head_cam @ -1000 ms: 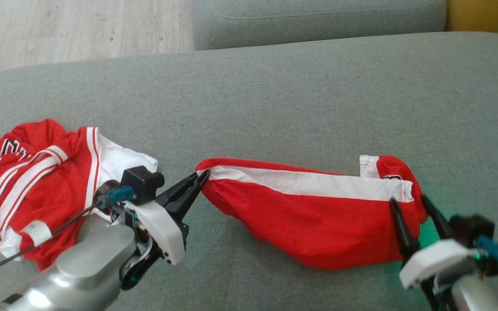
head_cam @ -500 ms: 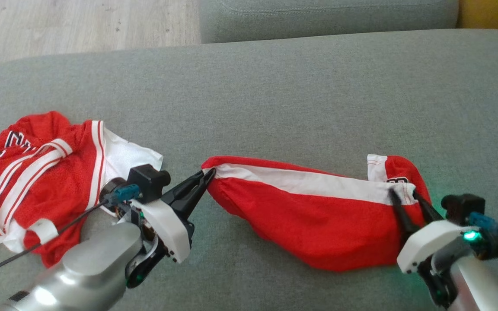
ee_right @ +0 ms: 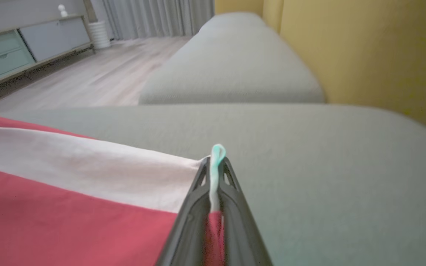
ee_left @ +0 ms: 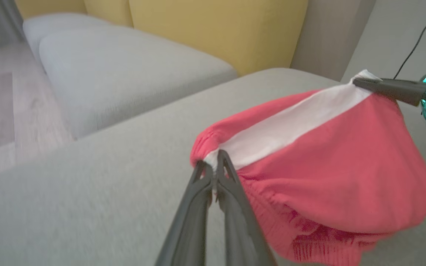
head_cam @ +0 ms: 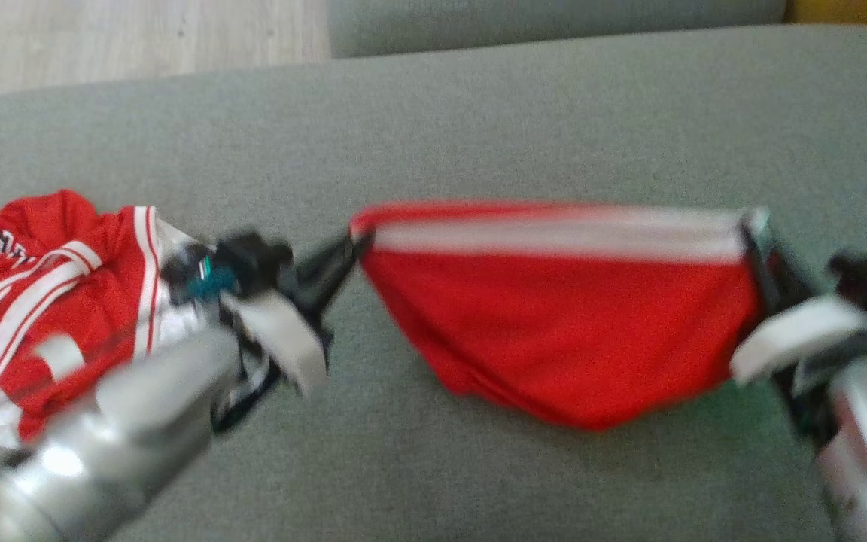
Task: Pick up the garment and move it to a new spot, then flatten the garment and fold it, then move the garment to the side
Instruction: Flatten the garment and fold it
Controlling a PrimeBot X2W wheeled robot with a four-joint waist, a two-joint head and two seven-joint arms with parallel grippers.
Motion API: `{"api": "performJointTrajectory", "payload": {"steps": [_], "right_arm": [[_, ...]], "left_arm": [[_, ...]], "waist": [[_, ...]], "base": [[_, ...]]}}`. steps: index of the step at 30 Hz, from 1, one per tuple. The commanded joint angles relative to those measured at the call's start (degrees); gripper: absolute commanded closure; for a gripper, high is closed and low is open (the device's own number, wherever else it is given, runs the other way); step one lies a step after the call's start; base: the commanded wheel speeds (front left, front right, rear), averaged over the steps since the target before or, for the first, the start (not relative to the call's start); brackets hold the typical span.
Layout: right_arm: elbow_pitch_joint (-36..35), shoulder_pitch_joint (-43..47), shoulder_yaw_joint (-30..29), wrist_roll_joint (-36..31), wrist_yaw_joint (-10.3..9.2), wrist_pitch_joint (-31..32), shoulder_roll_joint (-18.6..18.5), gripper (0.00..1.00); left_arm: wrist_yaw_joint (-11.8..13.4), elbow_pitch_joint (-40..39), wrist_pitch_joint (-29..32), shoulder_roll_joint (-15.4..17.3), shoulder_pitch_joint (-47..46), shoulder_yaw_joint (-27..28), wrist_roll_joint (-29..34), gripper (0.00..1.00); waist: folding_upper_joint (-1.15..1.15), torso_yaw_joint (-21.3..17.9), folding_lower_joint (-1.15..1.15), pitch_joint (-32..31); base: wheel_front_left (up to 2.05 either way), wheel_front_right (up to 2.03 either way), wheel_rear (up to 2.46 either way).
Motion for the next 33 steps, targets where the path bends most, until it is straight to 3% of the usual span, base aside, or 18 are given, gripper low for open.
{"api": "performJointTrajectory", "payload": {"steps": [1, 9, 14, 18, 24, 33], "right_arm": [[-2.65, -4.65, -0.08, 0.06, -0.04, -0.94, -1.91, 1.00], [-6.10, -26.50, -3.56, 1.22, -0.04, -1.46, -8.64, 1.00], [-5.31, -43.17, -5.37, 0.32, -0.04, -4.95, -12.65, 1.00], [-4.61, -47.72, -4.97, -0.14, -0.04, -6.52, -13.49, 1.00], [-3.04, -41.91, -1.54, 1.99, -0.04, -6.70, -13.30, 1.00], [-2.95, -19.13, 0.94, 8.23, -0.04, -5.74, -12.12, 1.00]], "left_arm": [[0.50, -1.06, -0.84, 1.77, -5.77, 3.26, 0.74, 1.00], [1.36, 2.78, -2.65, -1.57, -26.33, 11.26, 9.33, 1.00], [3.28, 2.06, -2.73, -4.95, -38.47, 23.20, 19.31, 1.00], [2.13, 0.88, -2.74, -6.58, -37.48, 28.51, 24.03, 1.00], [-1.14, 1.03, -2.75, -7.81, -26.70, 30.08, 25.65, 1.00], [-1.66, -3.79, -2.75, -6.68, -2.44, 24.36, 30.42, 1.00]], "waist": [[0.00, -0.42, 0.00, 1.23], [0.00, -1.74, 0.00, 8.96], [0.00, -2.41, 0.00, 14.03], [0.00, -2.58, 0.00, 14.35], [0.00, -2.44, 0.00, 14.02], [0.00, -1.65, 0.00, 10.37]], "base": [[0.00, 0.00, 0.00], [0.00, 0.00, 0.00], [0.00, 0.00, 0.00], [0.00, 0.00, 0.00], [0.00, 0.00, 0.00], [0.00, 0.00, 0.00]]}}
